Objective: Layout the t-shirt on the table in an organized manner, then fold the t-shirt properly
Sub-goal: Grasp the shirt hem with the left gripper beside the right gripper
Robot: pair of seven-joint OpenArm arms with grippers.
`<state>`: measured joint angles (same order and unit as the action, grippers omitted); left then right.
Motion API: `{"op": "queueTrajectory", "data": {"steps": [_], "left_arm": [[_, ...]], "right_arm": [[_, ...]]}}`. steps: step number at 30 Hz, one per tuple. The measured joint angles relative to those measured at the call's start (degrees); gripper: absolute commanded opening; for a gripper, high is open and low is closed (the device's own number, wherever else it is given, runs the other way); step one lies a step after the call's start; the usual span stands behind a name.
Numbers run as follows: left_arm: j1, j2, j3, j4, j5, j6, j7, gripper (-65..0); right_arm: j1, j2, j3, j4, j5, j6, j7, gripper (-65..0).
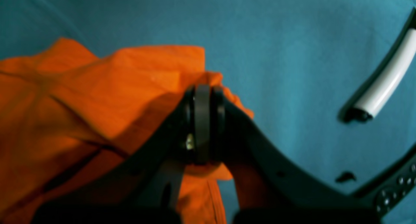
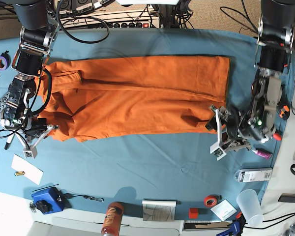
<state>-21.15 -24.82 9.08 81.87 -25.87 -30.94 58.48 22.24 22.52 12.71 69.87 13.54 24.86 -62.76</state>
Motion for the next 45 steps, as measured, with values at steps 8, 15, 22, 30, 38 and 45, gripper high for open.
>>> {"op": "queueTrajectory", "data": {"steps": [8, 15, 22, 30, 38, 45], "left_arm": [[-4.0, -0.1, 3.1, -11.6, -4.2, -1.0, 1.8, -30.1], [-5.0, -0.1, 4.0, -15.8, -5.3, -0.4, -2.3, -30.2], [-6.5, 0.0, 4.2, -16.2, -6.8, 0.1, -1.6, -30.3], [-6.5, 0.0, 4.2, -16.2, -8.3, 0.0, 0.3, -51.5], [-6.5, 0.0, 4.2, -16.2, -8.3, 0.5, 0.2, -65.0], [-6.5, 0.0, 4.3, -12.5, -8.3, 2.9, 0.2, -65.0]], "right_arm": [[0.0, 0.0, 0.0, 0.0, 0.0, 0.0, -0.2, -65.0], [0.0, 0.0, 0.0, 0.0, 0.0, 0.0, -0.2, -65.0], [0.0, 0.0, 0.0, 0.0, 0.0, 0.0, -0.2, -65.0], [0.0, 0.0, 0.0, 0.0, 0.0, 0.0, -0.2, -65.0], [0.0, 0.0, 0.0, 0.0, 0.0, 0.0, -0.2, -65.0], [0.0, 0.0, 0.0, 0.0, 0.0, 0.0, -0.2, -65.0]]}}
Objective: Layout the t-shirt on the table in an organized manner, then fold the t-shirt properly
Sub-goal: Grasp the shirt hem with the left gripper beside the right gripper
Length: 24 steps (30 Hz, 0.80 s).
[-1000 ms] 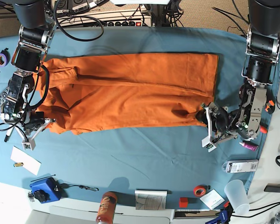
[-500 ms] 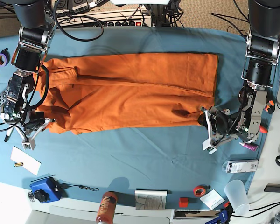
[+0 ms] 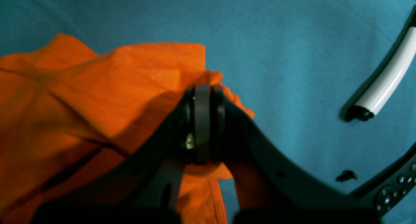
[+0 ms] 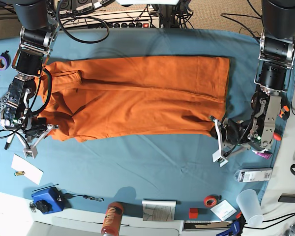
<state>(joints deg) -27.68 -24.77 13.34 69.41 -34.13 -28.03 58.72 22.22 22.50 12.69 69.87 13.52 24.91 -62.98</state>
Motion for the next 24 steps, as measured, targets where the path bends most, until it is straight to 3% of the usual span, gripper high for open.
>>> {"op": "queueTrajectory", "data": {"steps": [14, 19, 24], "left_arm": [[-0.1, 0.0, -0.2, 0.8, 2.2, 0.0, 0.0, -65.0], [-1.5, 0.1, -3.3, 0.9, 4.7, 6.2, 0.4, -65.0], [-2.8, 0.0, -7.7, 1.1, 2.8, 5.5, 1.6, -65.0]], "right_arm": [[0.0, 0.0, 0.0, 0.0, 0.0, 0.0, 0.0, -65.0], [0.0, 0.0, 0.0, 0.0, 0.0, 0.0, 0.0, -65.0], [0.0, 0.0, 0.0, 0.0, 0.0, 0.1, 0.0, -65.0]]}}
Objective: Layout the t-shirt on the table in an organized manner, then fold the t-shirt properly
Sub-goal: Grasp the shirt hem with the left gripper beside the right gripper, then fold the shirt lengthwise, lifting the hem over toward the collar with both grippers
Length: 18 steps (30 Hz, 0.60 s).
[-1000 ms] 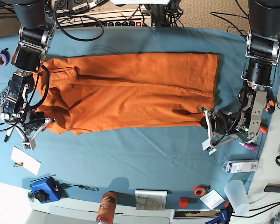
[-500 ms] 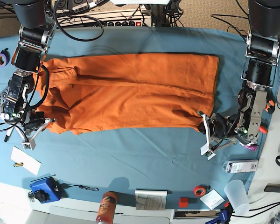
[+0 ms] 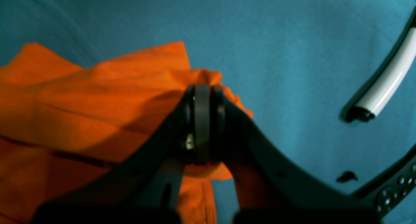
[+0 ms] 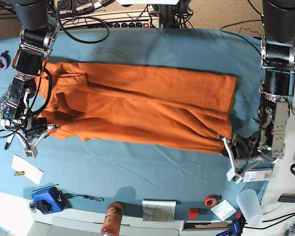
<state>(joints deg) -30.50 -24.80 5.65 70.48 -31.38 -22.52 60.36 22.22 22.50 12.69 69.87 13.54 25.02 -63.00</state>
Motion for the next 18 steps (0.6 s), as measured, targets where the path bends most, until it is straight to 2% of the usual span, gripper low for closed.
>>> {"op": "queueTrajectory", "data": {"steps": [5, 7, 11, 15, 18], "left_arm": [[0.9, 0.0, -0.2, 0.0, -1.9, -1.9, 1.1, -62.3], [1.6, 0.0, -0.2, 0.0, -2.5, -1.9, 0.7, -65.0], [2.0, 0.0, -0.2, 0.0, -2.5, -1.9, 3.2, -65.0], [1.9, 0.0, -0.2, 0.0, -6.2, 2.0, 8.5, -65.0], [1.9, 0.0, -0.2, 0.0, -6.4, 2.2, 11.7, -65.0]], "right_arm": [[0.0, 0.0, 0.0, 0.0, 0.0, 0.0, 0.0, -65.0], [0.0, 0.0, 0.0, 0.0, 0.0, 0.0, 0.0, -65.0], [0.0, 0.0, 0.0, 0.0, 0.0, 0.0, 0.0, -65.0], [-0.9, 0.5, 1.7, 2.3, 1.7, 0.5, -0.2, -65.0], [-2.4, 1.1, 5.7, 7.0, 5.7, 3.3, -1.7, -65.0]]}}
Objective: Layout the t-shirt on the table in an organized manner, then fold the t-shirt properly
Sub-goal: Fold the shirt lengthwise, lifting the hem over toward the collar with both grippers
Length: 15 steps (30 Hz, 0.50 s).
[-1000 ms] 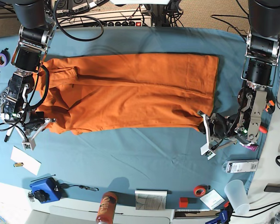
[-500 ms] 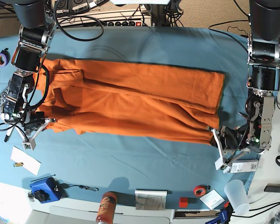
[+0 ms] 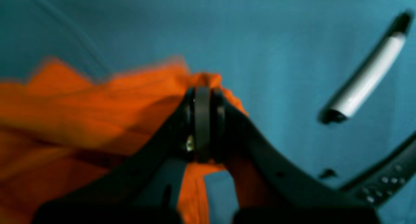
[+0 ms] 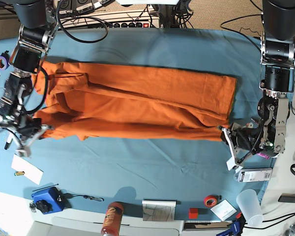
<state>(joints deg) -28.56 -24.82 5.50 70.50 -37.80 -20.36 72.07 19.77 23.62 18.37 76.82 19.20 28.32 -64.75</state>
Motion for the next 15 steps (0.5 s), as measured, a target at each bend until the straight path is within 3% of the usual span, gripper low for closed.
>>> {"op": "queueTrajectory", "data": {"steps": [9, 15], "left_arm": [[0.5, 0.0, 0.0, 1.0, -1.2, -0.1, 3.9, -65.0], [9.3, -0.1, -1.1, 10.1, -0.5, -0.2, 4.0, -65.0]], "right_arm": [[-10.8, -0.4, 8.0, 13.1, 8.0, 1.5, -3.1, -65.0], [-18.7, -1.0, 13.9, 21.9, 13.8, 4.3, -4.3, -65.0]]}}
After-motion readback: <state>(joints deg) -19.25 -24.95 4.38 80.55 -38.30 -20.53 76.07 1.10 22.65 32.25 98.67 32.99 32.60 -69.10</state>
